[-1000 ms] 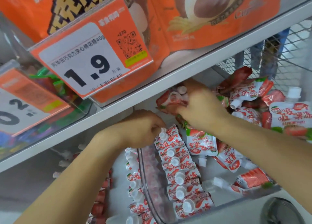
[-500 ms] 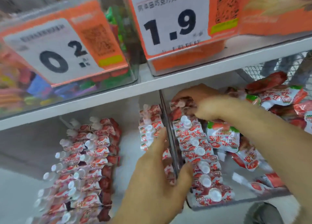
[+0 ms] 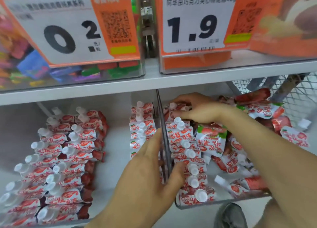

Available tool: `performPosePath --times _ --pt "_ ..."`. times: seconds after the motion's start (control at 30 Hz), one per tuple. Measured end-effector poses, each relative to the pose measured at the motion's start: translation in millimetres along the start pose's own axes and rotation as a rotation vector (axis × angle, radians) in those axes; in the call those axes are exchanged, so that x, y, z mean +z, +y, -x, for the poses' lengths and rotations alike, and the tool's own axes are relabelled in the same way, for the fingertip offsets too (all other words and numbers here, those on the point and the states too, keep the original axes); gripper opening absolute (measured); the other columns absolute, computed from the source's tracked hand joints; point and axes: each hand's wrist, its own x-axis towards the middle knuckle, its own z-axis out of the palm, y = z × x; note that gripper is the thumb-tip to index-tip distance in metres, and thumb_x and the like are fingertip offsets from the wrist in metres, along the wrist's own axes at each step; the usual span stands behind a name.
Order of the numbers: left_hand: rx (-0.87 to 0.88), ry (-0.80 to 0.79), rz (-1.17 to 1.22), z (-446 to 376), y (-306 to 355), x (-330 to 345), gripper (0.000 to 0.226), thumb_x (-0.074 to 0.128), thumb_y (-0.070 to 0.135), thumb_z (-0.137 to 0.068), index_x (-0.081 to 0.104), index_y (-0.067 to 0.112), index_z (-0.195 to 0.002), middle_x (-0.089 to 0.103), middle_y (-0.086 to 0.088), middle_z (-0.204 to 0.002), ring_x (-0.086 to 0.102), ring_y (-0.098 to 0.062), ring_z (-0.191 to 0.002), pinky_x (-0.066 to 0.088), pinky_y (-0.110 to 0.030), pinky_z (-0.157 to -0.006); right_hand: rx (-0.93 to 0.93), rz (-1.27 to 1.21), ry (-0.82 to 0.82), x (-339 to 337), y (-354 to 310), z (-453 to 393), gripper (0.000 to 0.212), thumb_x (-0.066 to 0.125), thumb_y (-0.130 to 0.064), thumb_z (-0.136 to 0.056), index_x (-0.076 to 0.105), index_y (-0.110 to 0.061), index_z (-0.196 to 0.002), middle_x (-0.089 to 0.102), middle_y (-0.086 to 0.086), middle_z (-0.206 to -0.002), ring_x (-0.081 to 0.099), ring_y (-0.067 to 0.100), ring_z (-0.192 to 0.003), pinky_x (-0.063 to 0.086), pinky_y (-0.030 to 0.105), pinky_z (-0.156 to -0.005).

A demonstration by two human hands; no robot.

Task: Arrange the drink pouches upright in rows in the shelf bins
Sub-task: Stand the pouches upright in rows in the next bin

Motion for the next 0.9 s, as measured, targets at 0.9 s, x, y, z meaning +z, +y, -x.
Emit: performPosePath --times 0.9 --pt "-0.139 0.081 -0.007 -1.5 14.2 1.6 0.046 0.069 0.030 -0.076 0.051 0.040 -0.117 0.062 0.032 -0.078 0.060 0.015 -0.074 0.040 -0.001 -0.055 0.208 -0.032 0.209 -3.6 2.2 18.3 0.050 0.075 -0.065 -0.070 0.068 -0.021 -0.092 0.074 -0.002 -0.096 0.070 0.017 -0.088 0.057 0.037 -0.087"
